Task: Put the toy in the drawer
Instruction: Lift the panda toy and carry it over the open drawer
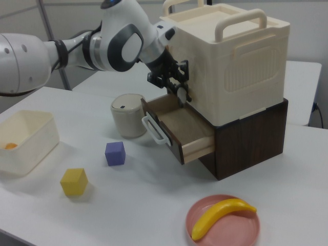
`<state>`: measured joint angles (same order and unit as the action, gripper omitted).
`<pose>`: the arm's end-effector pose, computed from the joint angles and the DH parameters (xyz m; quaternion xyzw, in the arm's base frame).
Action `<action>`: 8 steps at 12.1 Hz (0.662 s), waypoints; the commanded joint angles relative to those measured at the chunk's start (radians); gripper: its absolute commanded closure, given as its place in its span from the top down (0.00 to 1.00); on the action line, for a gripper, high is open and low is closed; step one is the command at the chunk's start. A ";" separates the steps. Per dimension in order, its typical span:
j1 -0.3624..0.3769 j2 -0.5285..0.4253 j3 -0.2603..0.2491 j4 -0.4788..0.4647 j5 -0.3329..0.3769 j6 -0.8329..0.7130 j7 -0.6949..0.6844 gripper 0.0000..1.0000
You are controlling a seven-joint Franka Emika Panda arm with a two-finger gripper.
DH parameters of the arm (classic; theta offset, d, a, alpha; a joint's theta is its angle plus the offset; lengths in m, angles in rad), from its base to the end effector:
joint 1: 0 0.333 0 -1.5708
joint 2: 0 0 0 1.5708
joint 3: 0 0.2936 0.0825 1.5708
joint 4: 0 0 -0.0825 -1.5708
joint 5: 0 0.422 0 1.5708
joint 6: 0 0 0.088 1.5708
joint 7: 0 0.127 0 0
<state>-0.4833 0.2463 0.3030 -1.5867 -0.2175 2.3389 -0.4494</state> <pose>0.7010 -0.1536 0.5070 0.9501 0.1685 0.2241 0.1369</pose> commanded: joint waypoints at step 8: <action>0.025 -0.004 -0.012 -0.055 -0.028 -0.045 -0.023 0.31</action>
<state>-0.4717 0.2865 0.2998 -1.6146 -0.2335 2.3342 -0.4632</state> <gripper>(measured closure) 0.608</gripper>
